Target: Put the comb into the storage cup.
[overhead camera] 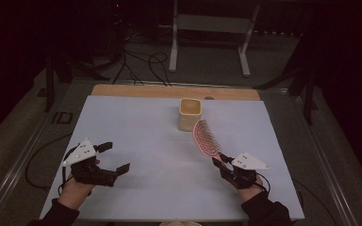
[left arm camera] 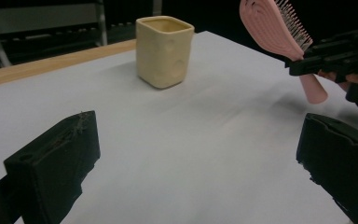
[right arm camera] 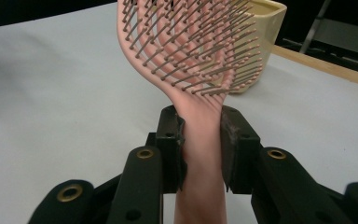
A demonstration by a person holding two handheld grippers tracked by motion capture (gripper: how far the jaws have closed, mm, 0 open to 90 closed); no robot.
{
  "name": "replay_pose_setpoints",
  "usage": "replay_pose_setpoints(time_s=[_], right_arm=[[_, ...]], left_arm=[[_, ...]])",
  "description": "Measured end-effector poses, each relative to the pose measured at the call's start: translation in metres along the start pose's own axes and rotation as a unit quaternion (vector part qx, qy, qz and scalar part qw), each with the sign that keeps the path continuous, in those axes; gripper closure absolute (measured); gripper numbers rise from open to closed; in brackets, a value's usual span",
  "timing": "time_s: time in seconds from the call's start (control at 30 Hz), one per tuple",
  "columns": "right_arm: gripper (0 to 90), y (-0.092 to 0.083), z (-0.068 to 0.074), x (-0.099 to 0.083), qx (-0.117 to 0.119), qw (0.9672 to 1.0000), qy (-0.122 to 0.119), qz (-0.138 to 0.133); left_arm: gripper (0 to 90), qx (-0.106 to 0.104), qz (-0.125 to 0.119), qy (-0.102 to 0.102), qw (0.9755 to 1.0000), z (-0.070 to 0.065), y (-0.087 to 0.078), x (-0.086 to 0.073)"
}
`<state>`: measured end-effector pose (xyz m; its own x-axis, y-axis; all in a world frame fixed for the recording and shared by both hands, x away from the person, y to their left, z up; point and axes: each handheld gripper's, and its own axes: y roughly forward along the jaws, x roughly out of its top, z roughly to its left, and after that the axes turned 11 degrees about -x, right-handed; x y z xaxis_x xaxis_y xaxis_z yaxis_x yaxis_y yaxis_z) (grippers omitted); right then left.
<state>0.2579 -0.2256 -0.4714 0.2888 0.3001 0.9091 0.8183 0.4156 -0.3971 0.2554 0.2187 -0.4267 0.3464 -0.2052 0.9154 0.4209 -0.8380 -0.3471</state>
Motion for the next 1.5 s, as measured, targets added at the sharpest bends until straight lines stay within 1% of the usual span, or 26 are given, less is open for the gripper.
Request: replay_pose_setpoints(time_s=[0.4, 0.47, 0.53, 0.6, 0.63, 0.8, 0.87, 0.9, 0.93, 0.97, 1.03, 1.23, 1.27, 1.33, 1.37, 1.43, 1.5], right_arm=[[71.6, 0.0, 0.001, 0.001, 0.002, 1.0, 0.001, -0.002], [71.6, 0.0, 0.001, 0.001, 0.003, 1.0, 0.0, 0.0], [71.6, 0.0, 0.001, 0.001, 0.003, 1.0, 0.002, -0.001], [71.6, 0.0, 0.001, 0.001, 0.003, 1.0, 0.001, 0.0], [71.6, -0.001, 0.001, 0.001, 0.001, 1.0, 0.003, -0.002], [71.6, -0.001, 0.001, 0.001, 0.001, 1.0, 0.003, -0.002], [71.6, -0.001, 0.0, 0.001, 0.002, 1.0, 0.005, -0.002], [71.6, -0.001, 0.0, 0.001, 0.0, 1.0, 0.001, -0.004], [71.6, -0.001, 0.0, 0.001, -0.001, 1.0, 0.003, -0.005], [71.6, -0.001, 0.0, 0.001, 0.002, 1.0, 0.003, -0.005], [71.6, -0.002, 0.0, 0.001, 0.001, 1.0, 0.004, -0.005], [71.6, -0.002, 0.001, 0.001, 0.0, 1.0, 0.003, -0.007], [71.6, -0.002, 0.001, 0.002, 0.002, 1.0, 0.004, -0.006], [71.6, -0.002, 0.001, 0.001, 0.0, 1.0, 0.002, -0.006], [71.6, -0.002, 0.001, 0.001, 0.004, 1.0, 0.002, -0.005], [71.6, -0.001, 0.001, 0.001, 0.002, 1.0, 0.0, -0.005], [71.6, -0.001, 0.001, 0.001, 0.004, 1.0, 0.0, -0.004]], left_arm=[[0.3, -0.025, 0.016, -0.004, 0.9996, -0.004, 0.027, 0.033], [0.3, -0.026, 0.018, -0.008, 0.9995, -0.005, 0.031, 0.038], [0.3, -0.032, 0.02, -0.015, 0.9992, -0.006, 0.036, 0.044], [0.3, -0.033, 0.021, -0.015, 0.9991, -0.006, 0.039, 0.047], [0.3, -0.04, 0.022, -0.015, 0.9988, -0.008, 0.044, 0.053], [0.3, -0.046, 0.019, -0.017, 0.9986, -0.014, 0.056, 0.065], [0.3, -0.052, 0.022, -0.014, 0.9983, -0.016, 0.062, 0.071], [0.3, -0.051, 0.024, -0.011, 0.9983, -0.018, 0.065, 0.073], [0.3, -0.049, 0.028, -0.01, 0.9984, -0.019, 0.068, 0.075], [0.3, -0.047, 0.029, -0.011, 0.9984, -0.021, 0.072, 0.077], [0.3, -0.048, 0.032, -0.01, 0.9983, -0.024, 0.078, 0.081], [0.3, -0.06, 0.037, -0.023, 0.9972, -0.031, 0.097, 0.089], [0.3, -0.063, 0.037, -0.025, 0.997, -0.032, 0.099, 0.089], [0.3, -0.069, 0.039, -0.033, 0.9963, -0.035, 0.107, 0.092], [0.3, -0.07, 0.038, -0.036, 0.9962, -0.036, 0.11, 0.093], [0.3, -0.07, 0.035, -0.04, 0.9961, -0.039, 0.117, 0.095], [0.3, -0.078, 0.035, -0.049, 0.9952, -0.042, 0.124, 0.098]])
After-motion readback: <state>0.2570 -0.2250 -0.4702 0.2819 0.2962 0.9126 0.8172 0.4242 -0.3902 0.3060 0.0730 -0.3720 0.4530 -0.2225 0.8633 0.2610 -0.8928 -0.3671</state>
